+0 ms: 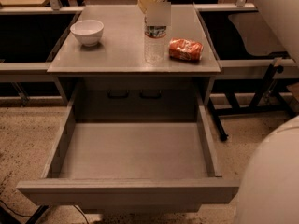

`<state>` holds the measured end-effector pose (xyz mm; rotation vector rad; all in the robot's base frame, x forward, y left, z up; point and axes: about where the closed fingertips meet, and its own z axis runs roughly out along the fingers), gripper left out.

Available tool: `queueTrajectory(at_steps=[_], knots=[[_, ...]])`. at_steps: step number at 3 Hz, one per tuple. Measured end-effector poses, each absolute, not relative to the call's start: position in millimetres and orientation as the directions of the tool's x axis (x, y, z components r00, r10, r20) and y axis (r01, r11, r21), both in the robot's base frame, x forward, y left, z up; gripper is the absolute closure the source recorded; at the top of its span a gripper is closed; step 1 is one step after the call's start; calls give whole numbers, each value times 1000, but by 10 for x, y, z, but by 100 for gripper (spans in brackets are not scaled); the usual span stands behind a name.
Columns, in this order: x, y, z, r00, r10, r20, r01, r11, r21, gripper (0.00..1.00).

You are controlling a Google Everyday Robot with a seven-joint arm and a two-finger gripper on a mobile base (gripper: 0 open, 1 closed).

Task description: Pick water bottle from bottom drawer and place on counter

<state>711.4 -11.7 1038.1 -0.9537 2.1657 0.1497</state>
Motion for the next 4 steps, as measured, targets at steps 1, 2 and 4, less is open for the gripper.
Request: queueTrajectory(at_steps=[1, 2, 4], knots=[[7167, -112, 10412, -413, -564, -715, -671, 719, -180, 100], [7258, -121, 10357, -423, -560, -712, -670, 722, -170, 100], [7427, -178, 10206, -459, -542, -704, -660, 739, -139, 100]])
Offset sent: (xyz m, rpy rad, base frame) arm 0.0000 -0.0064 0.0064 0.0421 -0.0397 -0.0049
